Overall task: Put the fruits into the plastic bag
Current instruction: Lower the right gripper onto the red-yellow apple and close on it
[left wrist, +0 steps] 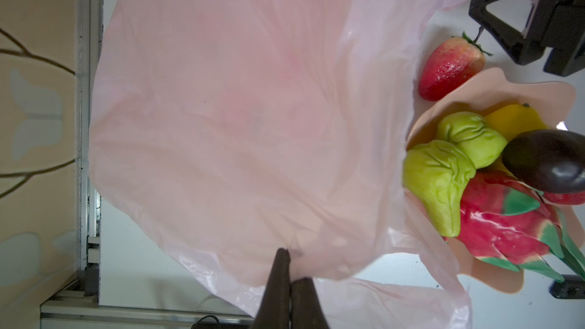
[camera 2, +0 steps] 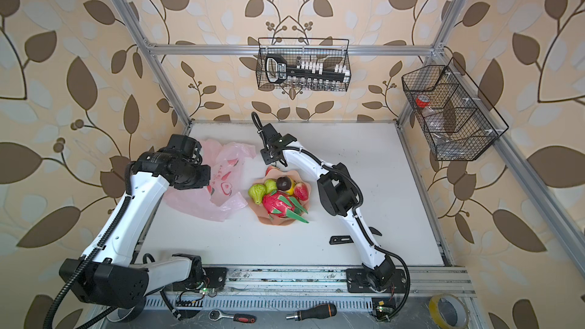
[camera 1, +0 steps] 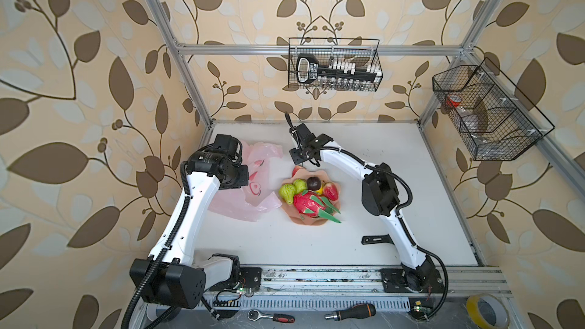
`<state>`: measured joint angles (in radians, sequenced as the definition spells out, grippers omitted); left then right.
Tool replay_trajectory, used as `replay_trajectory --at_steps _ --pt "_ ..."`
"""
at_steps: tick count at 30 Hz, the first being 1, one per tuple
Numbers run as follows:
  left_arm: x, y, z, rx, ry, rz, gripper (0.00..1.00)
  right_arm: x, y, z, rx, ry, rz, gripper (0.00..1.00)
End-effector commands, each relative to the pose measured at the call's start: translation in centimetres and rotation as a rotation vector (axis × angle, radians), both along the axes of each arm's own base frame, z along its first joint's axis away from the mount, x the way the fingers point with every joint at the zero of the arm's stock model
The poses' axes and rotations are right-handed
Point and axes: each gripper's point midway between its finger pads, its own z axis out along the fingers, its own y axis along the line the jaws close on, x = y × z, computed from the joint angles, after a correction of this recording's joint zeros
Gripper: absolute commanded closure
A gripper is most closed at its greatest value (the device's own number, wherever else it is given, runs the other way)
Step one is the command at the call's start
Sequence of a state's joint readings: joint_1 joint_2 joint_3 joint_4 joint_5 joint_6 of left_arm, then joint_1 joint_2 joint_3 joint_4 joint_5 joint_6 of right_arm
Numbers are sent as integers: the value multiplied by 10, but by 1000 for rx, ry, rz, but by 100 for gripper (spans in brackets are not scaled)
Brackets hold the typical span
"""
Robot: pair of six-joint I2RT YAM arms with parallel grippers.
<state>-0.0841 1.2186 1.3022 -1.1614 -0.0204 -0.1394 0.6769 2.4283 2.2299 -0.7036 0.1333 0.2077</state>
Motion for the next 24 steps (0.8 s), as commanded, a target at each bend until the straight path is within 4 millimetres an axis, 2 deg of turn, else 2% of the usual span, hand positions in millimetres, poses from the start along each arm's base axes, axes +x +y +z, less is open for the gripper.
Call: replay_trajectory --at_steps 1,3,6,10,24 --pt "-2 -4 0 -16 2 -17 100 -6 4 7 37 27 24 35" --pt "-3 -4 0 -19 4 -19 100 -8 3 0 28 58 30 27" --pt "-4 -5 -2 -24 10 -19 100 -14 3 -17 17 121 45 20" --pt "-6 -5 -4 -24 17 -20 100 -17 2 -35 -8 171 56 18" --pt "-8 -7 -8 -33 27 -30 100 -28 -3 -68 -72 254 83 12"
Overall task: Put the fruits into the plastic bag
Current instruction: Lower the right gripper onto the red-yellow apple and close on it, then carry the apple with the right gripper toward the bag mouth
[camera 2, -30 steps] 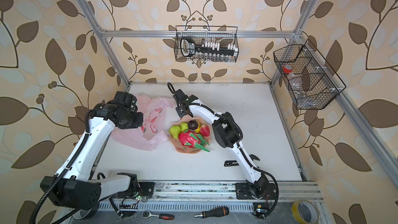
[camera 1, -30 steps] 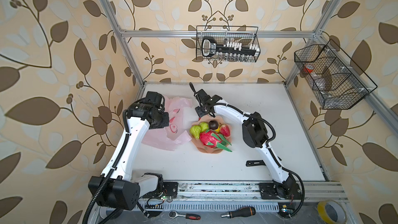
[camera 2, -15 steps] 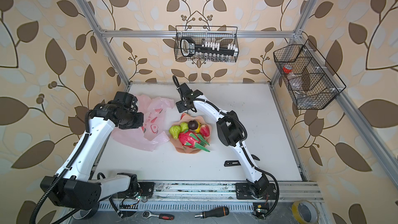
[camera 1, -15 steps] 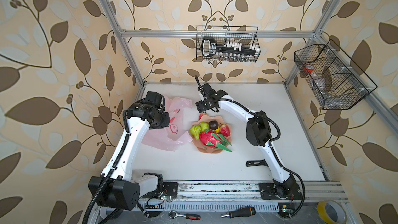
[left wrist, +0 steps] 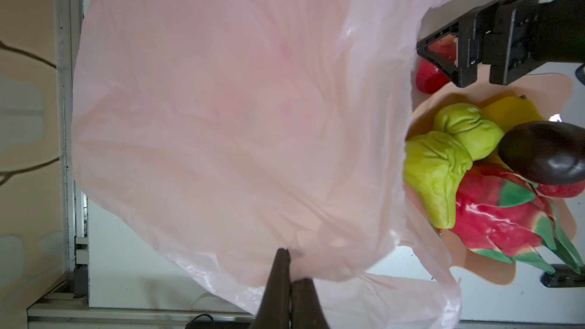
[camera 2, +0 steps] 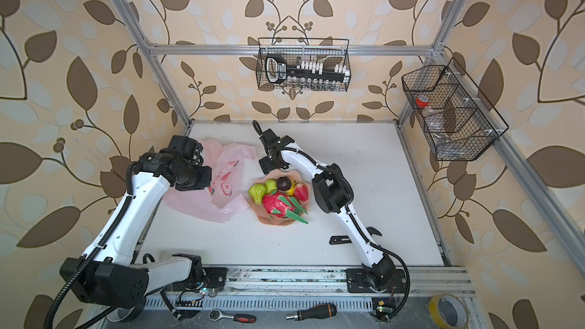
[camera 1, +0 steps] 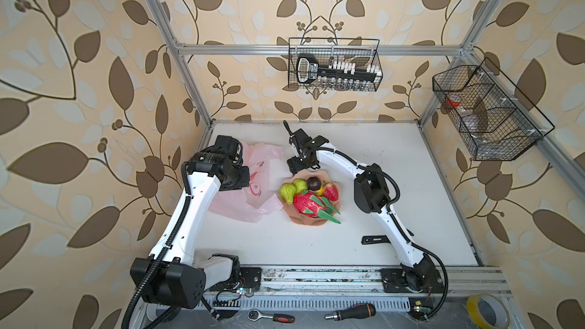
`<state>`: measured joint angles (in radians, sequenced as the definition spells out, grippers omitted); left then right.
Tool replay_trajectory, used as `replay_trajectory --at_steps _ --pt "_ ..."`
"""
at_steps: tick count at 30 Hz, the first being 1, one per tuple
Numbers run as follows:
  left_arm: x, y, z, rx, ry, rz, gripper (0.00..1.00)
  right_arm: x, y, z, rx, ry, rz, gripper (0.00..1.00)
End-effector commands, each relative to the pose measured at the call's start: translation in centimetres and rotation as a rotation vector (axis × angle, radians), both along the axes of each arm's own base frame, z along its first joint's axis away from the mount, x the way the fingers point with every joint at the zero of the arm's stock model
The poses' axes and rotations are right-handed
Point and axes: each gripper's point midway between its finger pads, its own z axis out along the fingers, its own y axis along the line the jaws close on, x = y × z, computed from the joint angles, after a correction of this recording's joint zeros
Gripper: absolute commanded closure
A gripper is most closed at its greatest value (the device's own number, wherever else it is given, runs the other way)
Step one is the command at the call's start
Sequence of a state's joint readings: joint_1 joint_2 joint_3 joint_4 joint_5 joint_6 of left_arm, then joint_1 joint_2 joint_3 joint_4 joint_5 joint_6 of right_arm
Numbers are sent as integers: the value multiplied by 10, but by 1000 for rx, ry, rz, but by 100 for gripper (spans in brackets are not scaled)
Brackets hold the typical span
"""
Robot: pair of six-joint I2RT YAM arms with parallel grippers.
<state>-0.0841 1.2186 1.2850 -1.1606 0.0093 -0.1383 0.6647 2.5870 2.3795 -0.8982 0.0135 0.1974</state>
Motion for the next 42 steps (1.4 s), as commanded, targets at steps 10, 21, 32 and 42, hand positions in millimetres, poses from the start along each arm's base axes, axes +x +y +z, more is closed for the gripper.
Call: replay_trajectory --at_steps 10,21,32,42 --pt "-5 -4 -5 -18 11 -20 100 -18 -2 -20 -53 75 48 18" --pt "-8 -4 -7 -19 17 -20 100 -9 7 -8 -20 19 24 36" --pt "-7 -4 -6 -19 15 -20 100 7 3 30 66 -63 -44 62" --pt "-4 -9 -5 -53 8 -14 100 33 -7 100 342 -123 -177 62"
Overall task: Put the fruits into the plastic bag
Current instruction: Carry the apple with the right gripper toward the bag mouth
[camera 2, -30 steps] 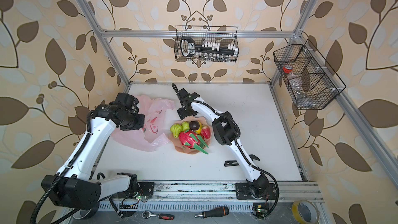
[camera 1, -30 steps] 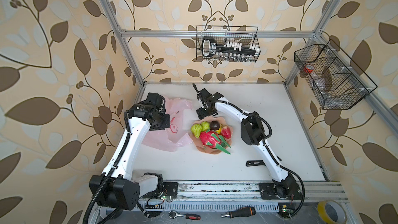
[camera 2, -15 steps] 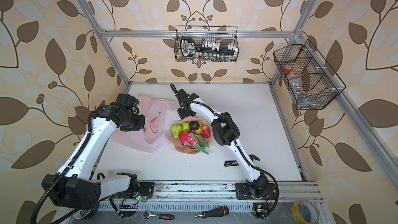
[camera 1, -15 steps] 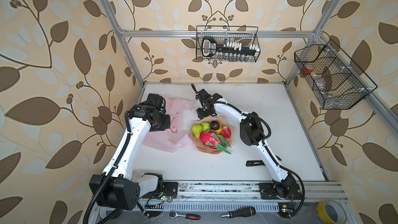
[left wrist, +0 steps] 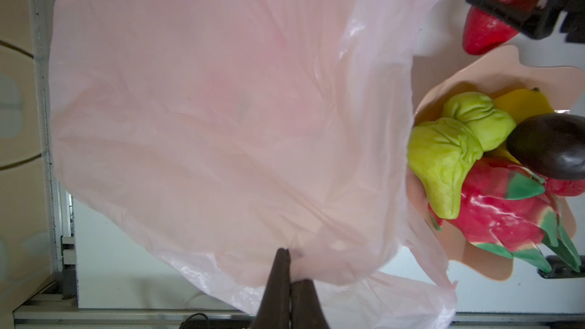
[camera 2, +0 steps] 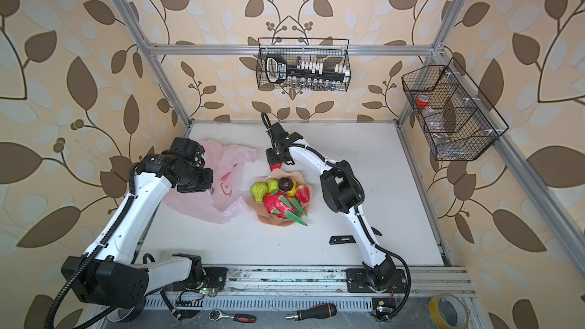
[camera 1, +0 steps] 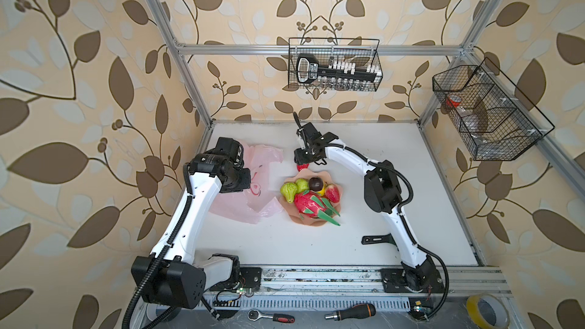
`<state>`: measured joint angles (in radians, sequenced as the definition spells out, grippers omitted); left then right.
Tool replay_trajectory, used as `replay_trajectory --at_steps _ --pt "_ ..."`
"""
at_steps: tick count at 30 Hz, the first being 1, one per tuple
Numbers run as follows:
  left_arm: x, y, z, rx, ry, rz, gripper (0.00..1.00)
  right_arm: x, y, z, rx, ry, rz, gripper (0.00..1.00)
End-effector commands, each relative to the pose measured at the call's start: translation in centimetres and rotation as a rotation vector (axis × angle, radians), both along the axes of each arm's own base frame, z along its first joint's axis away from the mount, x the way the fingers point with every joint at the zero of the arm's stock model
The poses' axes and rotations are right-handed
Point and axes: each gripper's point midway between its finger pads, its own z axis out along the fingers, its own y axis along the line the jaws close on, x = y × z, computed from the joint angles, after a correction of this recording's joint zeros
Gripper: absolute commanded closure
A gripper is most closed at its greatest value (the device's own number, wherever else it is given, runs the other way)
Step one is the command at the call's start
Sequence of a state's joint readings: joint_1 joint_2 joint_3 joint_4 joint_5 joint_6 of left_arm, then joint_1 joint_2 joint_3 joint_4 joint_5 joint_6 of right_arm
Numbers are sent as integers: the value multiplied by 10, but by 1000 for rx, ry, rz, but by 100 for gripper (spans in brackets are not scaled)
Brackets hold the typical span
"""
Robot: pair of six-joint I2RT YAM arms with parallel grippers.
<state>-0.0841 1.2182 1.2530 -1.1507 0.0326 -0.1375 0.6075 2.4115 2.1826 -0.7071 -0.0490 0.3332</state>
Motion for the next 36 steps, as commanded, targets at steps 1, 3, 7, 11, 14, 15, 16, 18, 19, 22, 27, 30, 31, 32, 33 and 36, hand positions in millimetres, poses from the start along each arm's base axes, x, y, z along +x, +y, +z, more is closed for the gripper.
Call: replay_trajectory --at_steps 1,3,7,11,14,15,16,18,19,22,27,30,31,32,33,36 --pt "-1 -6 5 -38 -17 -3 100 14 4 55 163 -70 -39 62" --pt "1 -7 7 -45 -25 -1 100 16 2 66 204 -70 -50 62" --pt "5 -8 15 -56 -38 5 100 11 0 82 296 -46 -70 62" --pt "6 -10 21 -69 -50 8 100 -6 1 95 416 -13 -93 62" --pt "6 -11 23 -73 -51 10 100 -28 3 99 524 42 -129 62" --pt "5 -11 24 -74 -51 9 100 -35 6 100 575 60 -142 62" --pt "5 -11 25 -75 -53 9 100 -43 10 99 615 86 -154 63" --pt "5 -11 25 -77 -52 8 100 -58 25 99 689 123 -145 64" --pt "5 -12 25 -80 -52 9 100 -66 33 101 712 144 -137 63" --pt "6 -12 24 -84 -48 8 100 -87 59 101 756 191 -107 63" --pt "6 -13 27 -88 -55 7 100 -113 96 94 803 264 -82 64" --pt "7 -15 28 -97 -59 4 100 -127 120 87 851 331 -71 65" --pt "8 -15 28 -100 -61 6 100 -133 129 86 872 352 -65 66" --pt "8 -16 28 -106 -61 3 100 -137 136 86 890 372 -63 67" --pt "9 -17 29 -111 -65 2 100 -143 144 84 899 388 -59 67" --pt "11 -21 32 -133 -71 0 100 -153 160 81 917 416 -61 68"
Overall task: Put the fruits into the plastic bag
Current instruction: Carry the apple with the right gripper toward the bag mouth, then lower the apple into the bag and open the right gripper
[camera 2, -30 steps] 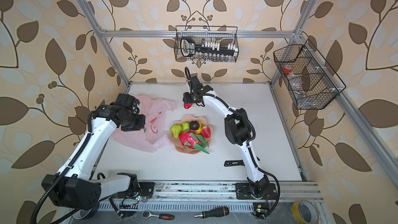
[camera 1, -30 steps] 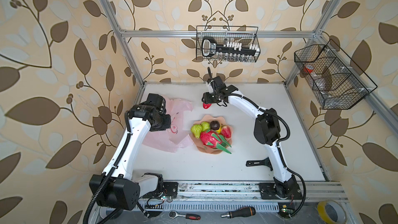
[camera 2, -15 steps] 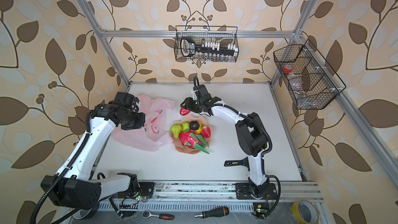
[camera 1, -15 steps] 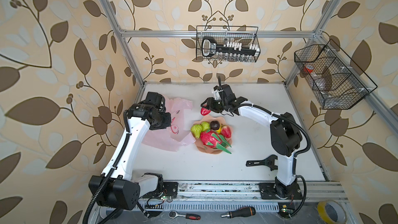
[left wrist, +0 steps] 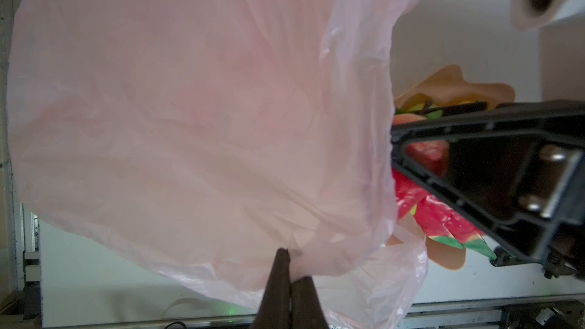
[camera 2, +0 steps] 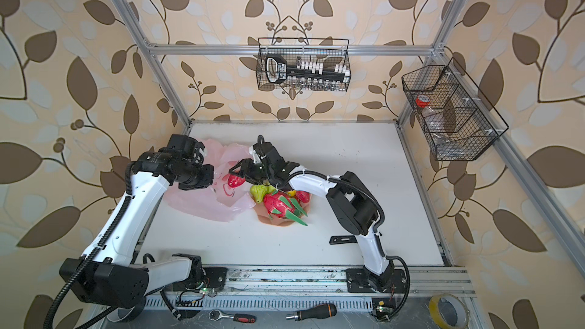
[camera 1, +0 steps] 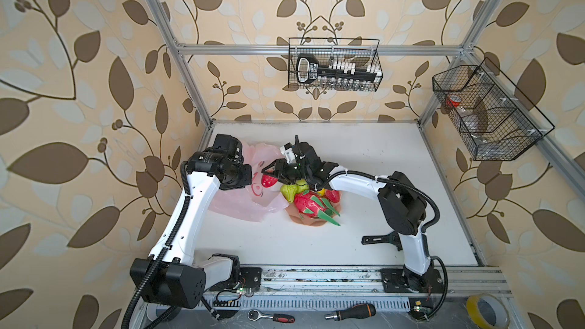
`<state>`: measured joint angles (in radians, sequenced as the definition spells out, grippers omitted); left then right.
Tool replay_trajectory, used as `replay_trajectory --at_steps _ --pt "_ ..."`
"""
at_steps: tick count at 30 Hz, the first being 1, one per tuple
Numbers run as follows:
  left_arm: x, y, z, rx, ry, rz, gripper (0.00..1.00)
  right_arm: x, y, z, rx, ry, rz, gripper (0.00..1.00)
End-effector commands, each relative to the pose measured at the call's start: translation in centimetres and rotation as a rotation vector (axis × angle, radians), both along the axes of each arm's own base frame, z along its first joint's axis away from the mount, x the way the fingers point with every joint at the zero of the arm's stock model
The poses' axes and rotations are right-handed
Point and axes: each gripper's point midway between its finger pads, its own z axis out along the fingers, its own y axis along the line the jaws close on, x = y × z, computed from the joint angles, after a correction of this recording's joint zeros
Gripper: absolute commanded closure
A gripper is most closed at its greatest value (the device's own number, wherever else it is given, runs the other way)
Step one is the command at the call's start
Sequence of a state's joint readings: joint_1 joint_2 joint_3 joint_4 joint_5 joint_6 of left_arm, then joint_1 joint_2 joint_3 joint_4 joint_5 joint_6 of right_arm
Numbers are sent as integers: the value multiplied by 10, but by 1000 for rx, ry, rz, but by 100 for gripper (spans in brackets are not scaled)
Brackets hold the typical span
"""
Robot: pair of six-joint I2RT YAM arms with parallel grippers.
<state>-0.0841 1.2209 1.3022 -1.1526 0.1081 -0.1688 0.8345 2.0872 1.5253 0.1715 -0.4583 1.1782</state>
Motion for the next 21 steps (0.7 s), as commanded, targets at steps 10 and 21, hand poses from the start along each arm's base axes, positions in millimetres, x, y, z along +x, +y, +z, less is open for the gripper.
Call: replay_trajectory --at_steps 10,21 --pt "9 -17 23 -110 -59 -7 100 -37 77 -6 155 156 60 68" --pt "10 -26 24 -161 -77 -19 100 -57 132 -32 172 276 94 50"
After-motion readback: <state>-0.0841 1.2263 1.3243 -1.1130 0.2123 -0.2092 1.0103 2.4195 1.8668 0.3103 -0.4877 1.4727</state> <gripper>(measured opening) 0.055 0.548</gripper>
